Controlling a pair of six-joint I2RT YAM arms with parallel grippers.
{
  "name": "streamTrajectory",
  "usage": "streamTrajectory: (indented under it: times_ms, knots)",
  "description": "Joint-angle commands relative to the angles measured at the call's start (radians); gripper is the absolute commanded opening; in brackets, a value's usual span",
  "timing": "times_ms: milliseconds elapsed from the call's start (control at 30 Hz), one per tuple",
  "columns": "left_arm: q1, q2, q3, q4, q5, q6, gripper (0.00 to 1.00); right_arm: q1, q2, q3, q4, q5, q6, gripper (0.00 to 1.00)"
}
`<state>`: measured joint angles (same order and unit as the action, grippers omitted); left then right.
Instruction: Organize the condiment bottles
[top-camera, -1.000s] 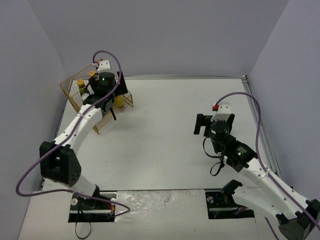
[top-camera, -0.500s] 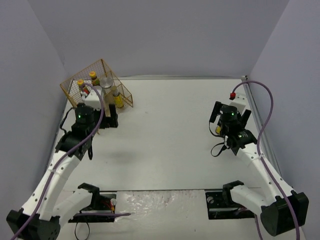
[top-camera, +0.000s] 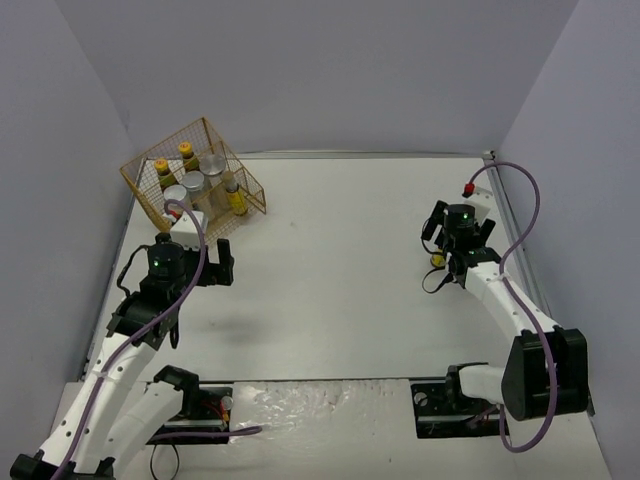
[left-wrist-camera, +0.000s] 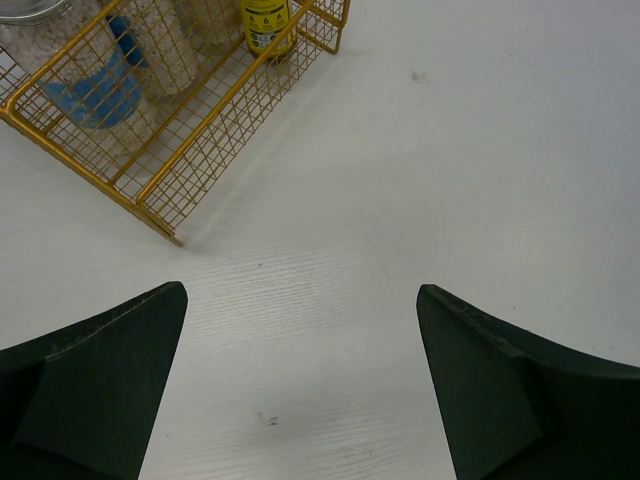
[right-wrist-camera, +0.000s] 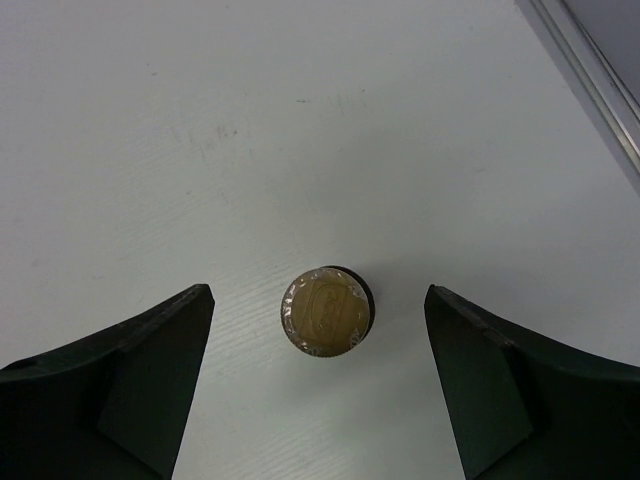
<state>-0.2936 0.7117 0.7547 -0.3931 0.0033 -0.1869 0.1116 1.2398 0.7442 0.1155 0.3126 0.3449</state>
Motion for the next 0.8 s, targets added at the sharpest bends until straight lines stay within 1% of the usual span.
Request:
streamTrajectory:
  times_ms: [0,167,200,233,333,367,433,500,600,667,733,767]
  knots:
    - [-0.001,0.010,0.039,0.049,-0.031,0.020,0.97,-0.005,0.036,-0.016,0.141,-0.018,0.016,0.76]
    - [-0.001,0.009,0.038,0.054,-0.035,0.020,0.97,-0.006,0.075,-0.028,0.171,-0.031,-0.005,0.54]
    - [-0.001,0.011,0.038,0.054,-0.036,0.022,0.97,-0.006,0.083,-0.028,0.174,-0.036,-0.006,0.53]
    - [-0.001,0.011,0.038,0.052,-0.040,0.023,0.97,-0.006,0.094,-0.028,0.182,-0.050,-0.012,0.48]
    - [-0.001,0.005,0.036,0.052,-0.051,0.024,0.97,0.007,0.117,-0.033,0.218,-0.097,-0.029,0.27]
    - [-0.001,0.003,0.035,0.053,-0.053,0.025,0.97,0.021,0.122,-0.033,0.230,-0.112,-0.034,0.21]
    - [-0.001,0.002,0.035,0.054,-0.055,0.027,0.97,0.082,0.134,-0.028,0.251,-0.136,-0.048,0.12]
    - [-0.001,0.003,0.035,0.056,-0.058,0.030,0.97,0.156,0.160,-0.011,0.279,-0.154,-0.065,0.08]
    - [-0.001,0.008,0.037,0.054,-0.060,0.032,0.97,0.248,0.204,0.012,0.335,-0.207,-0.079,0.08]
    - [0.001,0.008,0.034,0.054,-0.065,0.033,0.97,0.368,0.280,0.055,0.352,-0.242,-0.090,0.08]
    - [0.001,0.008,0.034,0.053,-0.071,0.035,0.97,0.441,0.315,0.101,0.351,-0.243,-0.112,0.07]
    - [0.001,0.007,0.033,0.053,-0.073,0.036,0.97,0.489,0.366,0.132,0.356,-0.249,-0.127,0.07]
